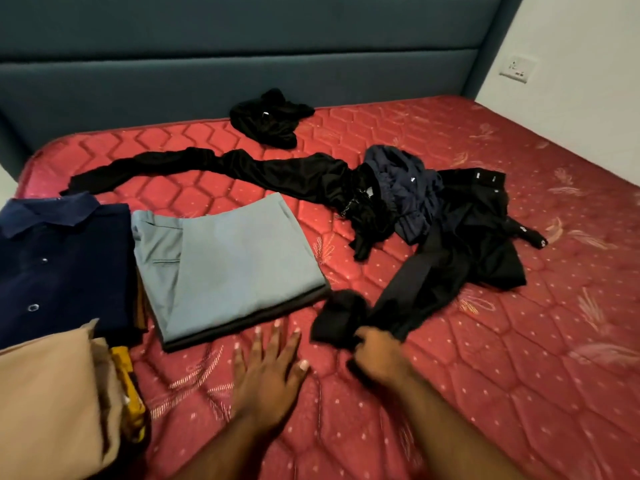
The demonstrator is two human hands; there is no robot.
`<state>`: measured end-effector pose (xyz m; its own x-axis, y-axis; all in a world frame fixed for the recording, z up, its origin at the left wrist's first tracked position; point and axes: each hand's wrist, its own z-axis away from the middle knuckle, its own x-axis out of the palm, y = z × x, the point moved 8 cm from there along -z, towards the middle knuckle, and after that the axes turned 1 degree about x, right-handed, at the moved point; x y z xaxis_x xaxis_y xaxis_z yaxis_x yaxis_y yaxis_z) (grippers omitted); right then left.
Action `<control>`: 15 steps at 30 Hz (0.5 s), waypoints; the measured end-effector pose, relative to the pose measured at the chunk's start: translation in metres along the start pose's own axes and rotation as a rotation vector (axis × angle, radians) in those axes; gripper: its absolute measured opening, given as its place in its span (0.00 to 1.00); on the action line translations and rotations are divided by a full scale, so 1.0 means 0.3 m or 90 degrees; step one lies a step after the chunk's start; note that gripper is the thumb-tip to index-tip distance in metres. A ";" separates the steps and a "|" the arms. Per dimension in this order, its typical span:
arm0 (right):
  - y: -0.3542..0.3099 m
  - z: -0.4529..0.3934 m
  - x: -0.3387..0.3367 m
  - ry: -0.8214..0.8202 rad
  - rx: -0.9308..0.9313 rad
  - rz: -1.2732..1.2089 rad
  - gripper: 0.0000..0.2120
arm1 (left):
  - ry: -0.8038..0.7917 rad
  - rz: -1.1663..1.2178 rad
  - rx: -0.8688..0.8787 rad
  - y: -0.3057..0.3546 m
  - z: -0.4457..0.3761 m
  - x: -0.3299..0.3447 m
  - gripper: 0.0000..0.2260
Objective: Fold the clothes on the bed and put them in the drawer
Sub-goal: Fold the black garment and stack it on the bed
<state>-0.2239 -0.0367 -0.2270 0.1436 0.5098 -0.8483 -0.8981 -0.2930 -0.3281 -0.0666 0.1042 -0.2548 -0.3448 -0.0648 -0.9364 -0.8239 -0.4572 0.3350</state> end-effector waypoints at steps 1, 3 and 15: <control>-0.037 0.076 0.064 -0.046 -0.014 0.006 0.15 | -0.024 0.050 -0.011 0.001 0.024 0.015 0.30; -0.129 0.249 0.199 -0.141 -0.057 0.035 0.16 | -0.099 0.212 -0.053 -0.005 0.069 0.034 0.22; -0.175 0.655 0.197 0.243 -0.147 -0.191 0.17 | -0.146 0.373 0.071 -0.230 0.606 -0.039 0.09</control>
<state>-0.2501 0.1678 -0.1782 0.5591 0.2811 -0.7800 -0.6861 -0.3713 -0.6256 -0.0876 0.2976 -0.2480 -0.8294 -0.0792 -0.5530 -0.5074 -0.3077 0.8049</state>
